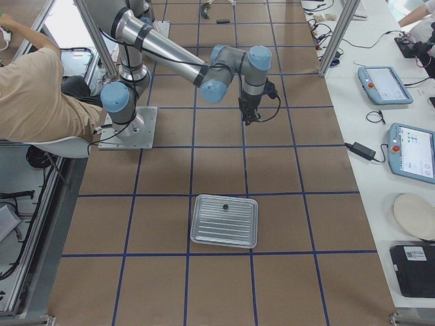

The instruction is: Place bearing gear from tray to pile

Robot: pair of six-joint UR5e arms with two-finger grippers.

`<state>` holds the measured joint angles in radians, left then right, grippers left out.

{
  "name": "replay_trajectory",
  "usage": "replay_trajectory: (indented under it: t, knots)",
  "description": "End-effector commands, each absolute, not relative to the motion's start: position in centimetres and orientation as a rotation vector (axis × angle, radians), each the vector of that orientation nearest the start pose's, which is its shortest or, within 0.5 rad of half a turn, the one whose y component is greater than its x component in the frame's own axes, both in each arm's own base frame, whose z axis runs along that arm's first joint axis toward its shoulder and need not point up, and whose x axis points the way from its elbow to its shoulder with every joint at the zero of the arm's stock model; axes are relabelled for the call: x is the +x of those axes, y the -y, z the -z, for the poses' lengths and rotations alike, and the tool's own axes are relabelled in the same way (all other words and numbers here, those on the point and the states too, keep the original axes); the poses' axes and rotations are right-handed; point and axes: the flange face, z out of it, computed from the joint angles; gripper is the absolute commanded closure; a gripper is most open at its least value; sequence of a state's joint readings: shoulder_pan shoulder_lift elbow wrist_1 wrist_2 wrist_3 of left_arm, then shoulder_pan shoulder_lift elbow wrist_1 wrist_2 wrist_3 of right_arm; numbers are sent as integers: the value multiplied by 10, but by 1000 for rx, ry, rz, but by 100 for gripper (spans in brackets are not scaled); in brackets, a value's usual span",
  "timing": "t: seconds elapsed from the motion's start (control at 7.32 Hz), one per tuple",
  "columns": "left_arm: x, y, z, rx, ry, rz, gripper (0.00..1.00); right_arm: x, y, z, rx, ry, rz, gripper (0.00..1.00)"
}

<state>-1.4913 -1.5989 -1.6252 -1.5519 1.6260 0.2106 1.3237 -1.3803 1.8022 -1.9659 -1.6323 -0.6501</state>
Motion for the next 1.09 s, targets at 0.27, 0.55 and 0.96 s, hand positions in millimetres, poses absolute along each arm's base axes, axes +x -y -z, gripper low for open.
replay_trajectory:
  t: [0.27, 0.55, 0.96]
  knots:
    - [-85, 516, -434, 208, -3084, -74, 0, 280, 465, -263, -180, -3151, -96, 100]
    - [-85, 516, -429, 212, -3082, -41, 0, 355, 446, -210, -44, -3151, -30, 98]
    - [-85, 515, -430, 195, -3082, -38, 0, 391, 435, -189, 68, -3079, -57, 55]
